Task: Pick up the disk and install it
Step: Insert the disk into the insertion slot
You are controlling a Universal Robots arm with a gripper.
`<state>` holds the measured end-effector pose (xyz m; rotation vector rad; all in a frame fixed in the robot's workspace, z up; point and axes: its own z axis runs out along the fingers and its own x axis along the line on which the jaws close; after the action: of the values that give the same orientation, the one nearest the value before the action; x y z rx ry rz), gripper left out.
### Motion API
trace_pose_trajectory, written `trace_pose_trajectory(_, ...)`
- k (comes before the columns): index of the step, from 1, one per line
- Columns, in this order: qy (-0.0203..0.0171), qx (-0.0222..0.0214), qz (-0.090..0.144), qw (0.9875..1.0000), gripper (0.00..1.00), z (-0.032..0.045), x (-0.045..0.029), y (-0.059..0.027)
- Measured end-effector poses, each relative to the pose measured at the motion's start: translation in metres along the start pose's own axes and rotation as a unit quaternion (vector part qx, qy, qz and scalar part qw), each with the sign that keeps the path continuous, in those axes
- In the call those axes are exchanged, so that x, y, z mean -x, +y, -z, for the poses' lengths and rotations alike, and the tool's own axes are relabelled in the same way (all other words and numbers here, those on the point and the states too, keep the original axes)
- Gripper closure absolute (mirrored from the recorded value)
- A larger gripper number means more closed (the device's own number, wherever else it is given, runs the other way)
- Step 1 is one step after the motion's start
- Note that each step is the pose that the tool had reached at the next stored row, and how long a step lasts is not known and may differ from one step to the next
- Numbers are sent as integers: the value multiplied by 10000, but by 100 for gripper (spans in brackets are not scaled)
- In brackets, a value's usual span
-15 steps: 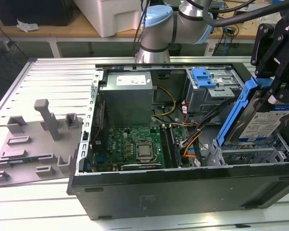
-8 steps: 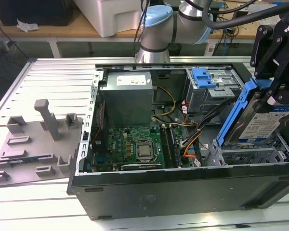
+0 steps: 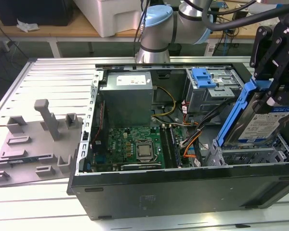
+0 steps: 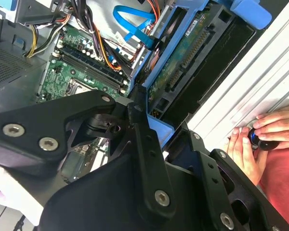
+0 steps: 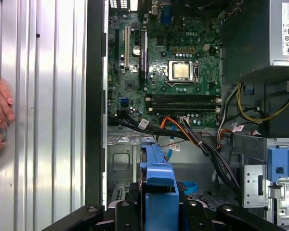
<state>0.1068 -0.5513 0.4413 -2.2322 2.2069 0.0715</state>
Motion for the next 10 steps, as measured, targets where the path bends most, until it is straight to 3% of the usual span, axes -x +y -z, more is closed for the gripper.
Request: trace_pose_trajectory(10,1,0,11,10000,63,-28,-3,-1)
